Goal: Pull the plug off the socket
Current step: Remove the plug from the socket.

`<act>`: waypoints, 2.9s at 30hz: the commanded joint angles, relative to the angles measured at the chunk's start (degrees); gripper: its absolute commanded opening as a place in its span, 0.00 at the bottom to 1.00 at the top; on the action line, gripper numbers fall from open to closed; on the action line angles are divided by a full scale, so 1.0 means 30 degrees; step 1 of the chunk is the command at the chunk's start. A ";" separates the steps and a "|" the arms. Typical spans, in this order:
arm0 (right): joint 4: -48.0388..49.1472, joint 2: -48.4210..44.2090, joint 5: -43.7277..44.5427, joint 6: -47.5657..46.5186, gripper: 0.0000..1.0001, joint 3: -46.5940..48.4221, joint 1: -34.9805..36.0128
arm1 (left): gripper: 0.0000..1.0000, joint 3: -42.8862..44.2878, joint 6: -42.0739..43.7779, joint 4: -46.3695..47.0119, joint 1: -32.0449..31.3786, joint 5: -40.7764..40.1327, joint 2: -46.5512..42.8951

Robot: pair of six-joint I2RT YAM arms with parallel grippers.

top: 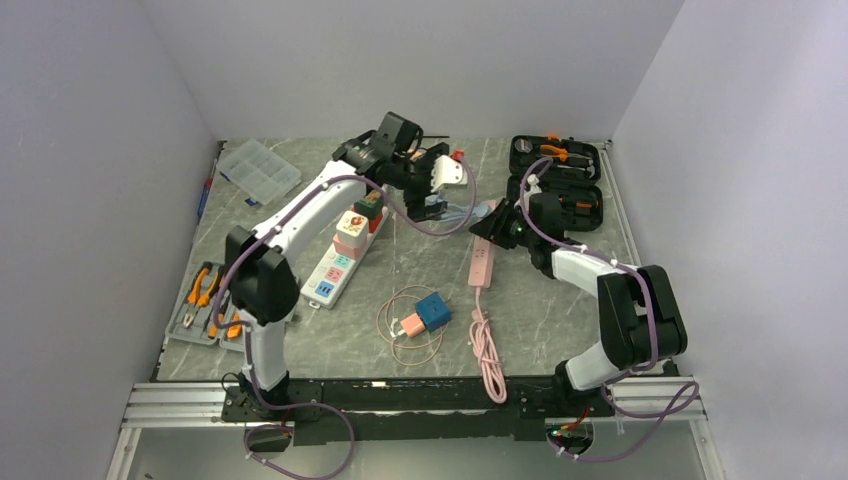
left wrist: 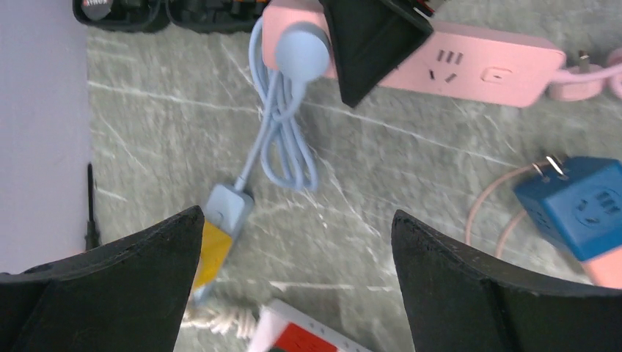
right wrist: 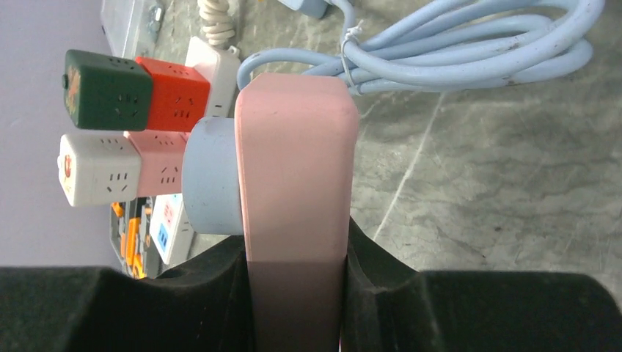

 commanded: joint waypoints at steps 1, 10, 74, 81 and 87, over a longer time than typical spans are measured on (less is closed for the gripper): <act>0.0706 -0.0610 -0.2460 -0.2534 0.00 0.2698 0.0018 | 0.99 0.2734 0.0733 0.0780 -0.0168 0.1333 0.1636; 0.2630 0.1326 -0.4825 -0.7681 0.00 0.4823 -0.0141 | 0.99 0.3513 0.2402 -0.0268 -0.0001 0.3552 0.2990; 0.4974 0.0616 -0.8903 -1.9242 0.00 0.5097 -0.0498 | 0.45 0.4962 0.0452 0.0329 0.1129 0.8601 0.5800; 0.4929 0.1171 -0.8512 -1.9313 0.00 0.5396 -0.0507 | 0.00 0.4926 0.0659 0.0154 0.1143 0.8188 0.5739; 0.5527 0.1343 -0.8365 -1.9054 0.00 0.5303 -0.0511 | 0.00 0.4747 0.1500 -0.0684 0.1203 0.8402 0.5522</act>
